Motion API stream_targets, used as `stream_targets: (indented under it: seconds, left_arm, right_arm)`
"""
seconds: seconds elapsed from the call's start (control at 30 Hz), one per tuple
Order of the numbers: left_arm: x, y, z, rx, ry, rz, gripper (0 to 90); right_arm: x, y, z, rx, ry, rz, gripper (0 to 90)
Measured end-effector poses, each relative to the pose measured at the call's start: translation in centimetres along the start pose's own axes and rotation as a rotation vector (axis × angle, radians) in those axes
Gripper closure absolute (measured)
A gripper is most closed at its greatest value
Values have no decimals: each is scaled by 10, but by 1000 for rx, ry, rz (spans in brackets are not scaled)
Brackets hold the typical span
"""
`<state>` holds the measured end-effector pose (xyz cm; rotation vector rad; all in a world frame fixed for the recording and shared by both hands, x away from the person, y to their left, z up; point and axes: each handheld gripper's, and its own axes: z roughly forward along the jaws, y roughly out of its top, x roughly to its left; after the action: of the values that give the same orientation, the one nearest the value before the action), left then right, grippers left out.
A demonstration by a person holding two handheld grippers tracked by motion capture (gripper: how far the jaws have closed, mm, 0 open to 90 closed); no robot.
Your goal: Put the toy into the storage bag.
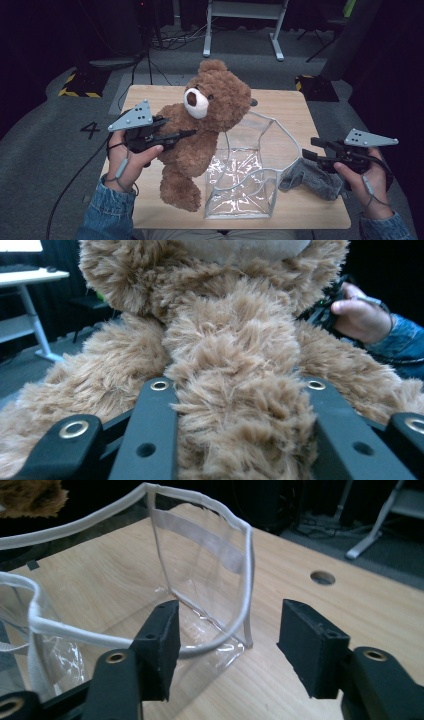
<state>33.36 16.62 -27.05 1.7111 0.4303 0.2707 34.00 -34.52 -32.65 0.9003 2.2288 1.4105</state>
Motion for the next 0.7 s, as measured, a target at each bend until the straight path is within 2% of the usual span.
stream_targets:
  seconds: [0.03, 0.1, 0.27, 0.37, 0.5, 0.7]
  left_arm:
    - [-1, 1, 1, -3, -4, -3, 671]
    - [-2, 6, 5, -4, -12, 4, 670]
    - [-7, 21, 16, -13, -32, 22, 667]
    - [-9, 28, 22, -17, -41, 26, 665]
    - [-9, 30, 27, -15, -58, 26, 663]
    - [-10, 31, 34, -10, -60, 38, 658]
  right_arm:
    - [4, 2, 2, -10, 5, -22, 436]
    - [10, 4, 4, -9, 24, -38, 436]
    - [23, 9, 8, -24, 58, -51, 441]
    - [33, 13, 13, -23, 86, -79, 462]
    - [43, 16, 26, -8, 111, -102, 476]
    - [58, 15, 42, 22, 182, -158, 553]
